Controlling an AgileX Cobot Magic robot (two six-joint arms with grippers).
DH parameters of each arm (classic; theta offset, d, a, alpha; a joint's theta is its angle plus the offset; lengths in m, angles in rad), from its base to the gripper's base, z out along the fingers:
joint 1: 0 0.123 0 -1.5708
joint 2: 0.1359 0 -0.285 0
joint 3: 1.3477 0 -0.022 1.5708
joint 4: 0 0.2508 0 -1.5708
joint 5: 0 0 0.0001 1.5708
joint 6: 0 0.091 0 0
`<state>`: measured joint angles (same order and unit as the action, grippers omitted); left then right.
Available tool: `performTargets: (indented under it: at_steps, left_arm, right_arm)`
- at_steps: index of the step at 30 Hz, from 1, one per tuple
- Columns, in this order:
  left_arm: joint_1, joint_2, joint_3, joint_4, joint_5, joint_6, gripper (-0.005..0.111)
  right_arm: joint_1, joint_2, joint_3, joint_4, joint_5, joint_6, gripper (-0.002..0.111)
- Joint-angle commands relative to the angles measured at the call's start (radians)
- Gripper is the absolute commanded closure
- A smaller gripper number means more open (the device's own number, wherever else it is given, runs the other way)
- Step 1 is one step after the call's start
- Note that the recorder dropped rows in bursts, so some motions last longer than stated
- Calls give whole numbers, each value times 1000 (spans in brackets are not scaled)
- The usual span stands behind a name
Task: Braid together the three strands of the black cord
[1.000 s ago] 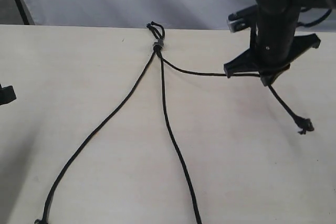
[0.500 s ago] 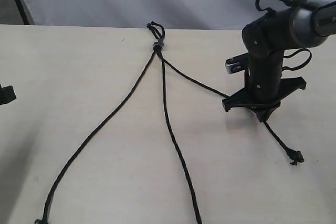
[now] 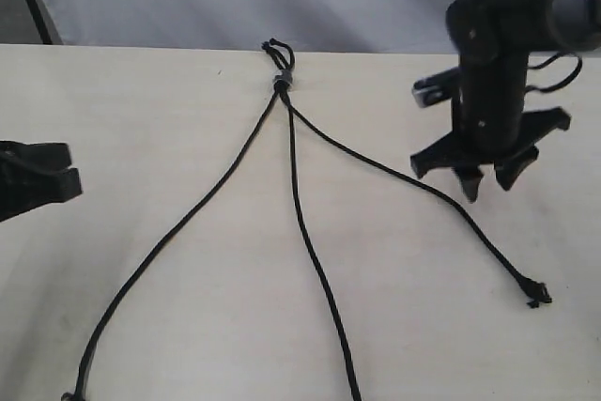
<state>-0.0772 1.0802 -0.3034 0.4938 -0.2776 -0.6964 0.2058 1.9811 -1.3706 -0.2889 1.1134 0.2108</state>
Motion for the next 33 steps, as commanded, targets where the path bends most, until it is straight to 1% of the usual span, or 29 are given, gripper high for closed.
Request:
performTargets:
  at_steps: [1, 3, 5, 6, 8, 11, 14, 16, 17, 20, 22, 28, 33]
  left_arm:
    - [-187, 35, -94, 220, 41, -233, 88]
    - [-280, 78, -150, 235, 85, -293, 78]
    - [-385, 147, -220, 235, 135, -304, 67]
    - [-426, 179, -252, 235, 166, -303, 64]
    - [-524, 266, -346, 235, 278, -303, 62]
    - [-656, 406, -501, 219, 538, -303, 62]
    - [-733, 536, -670, 131, 770, -257, 62]
    - [-752, 615, -762, 39, 856, -174, 62]
    - [-752, 657, -810, -39, 884, -120, 62]
    - [-748, 778, -921, -243, 917, 64, 62]
    - [-748, 845, -985, -328, 946, 126, 62]
    - [-748, 998, -1109, -347, 1069, 124, 62]
    - [-748, 1049, -1131, -352, 1060, 114, 62]
  right_arm:
    - [-6, -224, -11, -119, 20, -19, 106]
    - [-6, -310, -11, -185, 11, 42, 108]
    - [-6, -390, -11, -215, 9, 90, 108]
    - [-6, -422, -11, -215, 6, 90, 108]
    - [-6, -466, -11, -203, 8, 90, 108]
    - [-6, -505, 3, -187, 17, 90, 108]
    - [-6, -516, 40, -184, 17, 88, 108]
    - [-6, -512, 67, -184, 4, 88, 108]
    - [-6, -512, 77, -184, -3, 88, 108]
    - [-6, -512, 110, -183, -42, 88, 108]
    - [-6, -512, 119, -170, -42, 88, 108]
    - [-6, -512, 119, -127, -42, 88, 108]
    - [-6, -512, 119, -127, -44, 88, 108]
